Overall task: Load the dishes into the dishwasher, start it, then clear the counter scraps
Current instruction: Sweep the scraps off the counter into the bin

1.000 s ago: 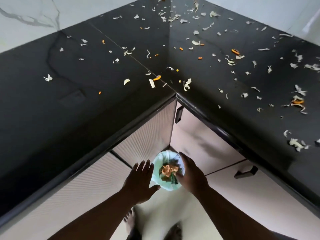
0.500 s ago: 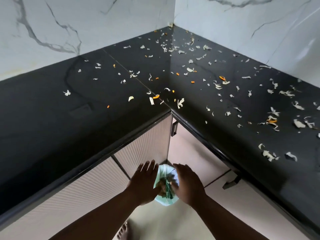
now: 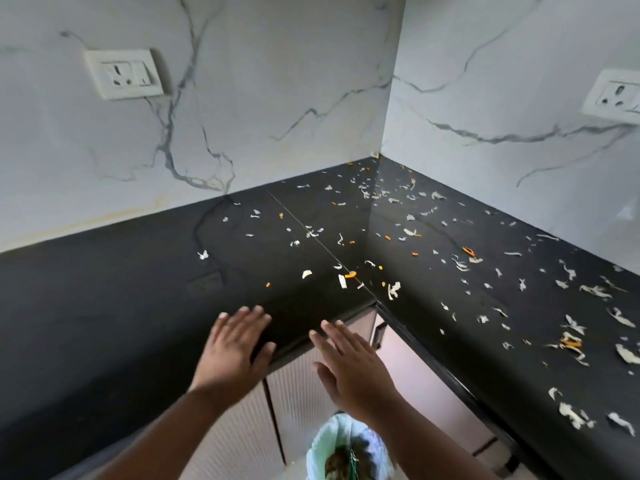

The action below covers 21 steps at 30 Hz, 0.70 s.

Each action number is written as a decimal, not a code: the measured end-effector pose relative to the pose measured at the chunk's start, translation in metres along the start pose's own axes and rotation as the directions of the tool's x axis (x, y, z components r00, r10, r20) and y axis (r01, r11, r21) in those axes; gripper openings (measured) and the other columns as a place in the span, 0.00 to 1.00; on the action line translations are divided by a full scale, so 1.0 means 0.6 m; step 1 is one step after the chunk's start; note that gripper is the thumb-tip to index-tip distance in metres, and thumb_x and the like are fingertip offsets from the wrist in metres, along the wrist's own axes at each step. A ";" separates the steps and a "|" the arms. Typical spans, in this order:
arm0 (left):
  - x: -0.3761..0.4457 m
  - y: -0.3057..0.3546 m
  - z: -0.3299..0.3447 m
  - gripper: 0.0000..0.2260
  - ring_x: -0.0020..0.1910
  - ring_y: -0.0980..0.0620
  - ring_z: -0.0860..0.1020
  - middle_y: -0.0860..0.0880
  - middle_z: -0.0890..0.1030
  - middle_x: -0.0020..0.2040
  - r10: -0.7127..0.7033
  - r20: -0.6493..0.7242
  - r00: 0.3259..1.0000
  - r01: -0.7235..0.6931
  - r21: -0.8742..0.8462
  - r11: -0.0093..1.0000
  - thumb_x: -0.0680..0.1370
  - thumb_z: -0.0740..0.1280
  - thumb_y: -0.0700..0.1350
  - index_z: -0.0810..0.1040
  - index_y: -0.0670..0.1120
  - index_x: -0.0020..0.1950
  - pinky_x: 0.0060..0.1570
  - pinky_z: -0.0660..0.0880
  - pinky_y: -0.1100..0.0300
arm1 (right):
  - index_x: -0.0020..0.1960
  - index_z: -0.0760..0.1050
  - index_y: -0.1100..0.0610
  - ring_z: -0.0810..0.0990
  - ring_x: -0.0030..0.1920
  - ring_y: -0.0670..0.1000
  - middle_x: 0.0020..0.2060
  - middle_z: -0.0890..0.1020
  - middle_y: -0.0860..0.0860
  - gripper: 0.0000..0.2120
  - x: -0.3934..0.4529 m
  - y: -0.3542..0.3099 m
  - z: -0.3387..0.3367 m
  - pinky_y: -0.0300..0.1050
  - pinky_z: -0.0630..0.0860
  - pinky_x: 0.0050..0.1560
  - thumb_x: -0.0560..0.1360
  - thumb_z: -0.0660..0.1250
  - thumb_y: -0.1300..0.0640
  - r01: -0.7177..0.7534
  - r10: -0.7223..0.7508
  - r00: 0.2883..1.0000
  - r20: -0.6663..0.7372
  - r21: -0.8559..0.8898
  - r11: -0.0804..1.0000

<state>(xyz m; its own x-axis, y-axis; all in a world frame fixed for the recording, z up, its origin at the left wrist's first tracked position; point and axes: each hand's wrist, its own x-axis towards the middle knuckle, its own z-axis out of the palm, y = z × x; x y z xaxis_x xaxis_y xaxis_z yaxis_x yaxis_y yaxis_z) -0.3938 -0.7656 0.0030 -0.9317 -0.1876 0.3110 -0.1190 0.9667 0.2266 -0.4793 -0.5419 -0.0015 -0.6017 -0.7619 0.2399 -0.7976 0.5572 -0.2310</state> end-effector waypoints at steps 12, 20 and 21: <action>0.054 -0.241 -0.041 0.40 0.77 0.50 0.37 0.48 0.41 0.79 -0.527 0.191 0.828 0.501 0.170 0.848 0.76 0.44 0.70 0.42 0.46 0.79 0.74 0.35 0.49 | 0.75 0.62 0.48 0.65 0.73 0.53 0.73 0.68 0.50 0.30 0.248 -0.178 0.078 0.52 0.68 0.69 0.80 0.41 0.36 0.236 -0.192 0.915 0.354 -0.086 0.968; 0.177 -0.328 -0.027 0.40 0.77 0.49 0.36 0.49 0.39 0.79 -0.433 0.261 0.863 0.400 0.172 0.900 0.76 0.44 0.70 0.39 0.46 0.79 0.75 0.36 0.49 | 0.76 0.35 0.41 0.29 0.74 0.48 0.76 0.35 0.41 0.38 0.370 -0.154 0.098 0.47 0.31 0.72 0.74 0.42 0.25 0.168 -0.142 0.895 0.424 -0.025 0.985; 0.190 -0.336 -0.025 0.40 0.77 0.49 0.36 0.49 0.39 0.79 -0.424 0.268 0.865 0.388 0.178 0.904 0.76 0.44 0.70 0.39 0.46 0.79 0.75 0.37 0.48 | 0.76 0.34 0.41 0.29 0.74 0.48 0.75 0.35 0.41 0.38 0.375 -0.142 0.097 0.47 0.31 0.71 0.73 0.40 0.25 0.148 -0.119 0.898 0.423 -0.037 0.988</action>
<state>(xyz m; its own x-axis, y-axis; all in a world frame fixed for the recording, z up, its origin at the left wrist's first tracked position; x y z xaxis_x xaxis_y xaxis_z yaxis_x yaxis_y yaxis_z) -0.4710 -0.9845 0.0064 -0.8477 -0.5253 -0.0740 -0.5300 0.8325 0.1614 -0.5443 -0.7796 0.0173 -0.4278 -0.8903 -0.1558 -0.8790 0.4500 -0.1578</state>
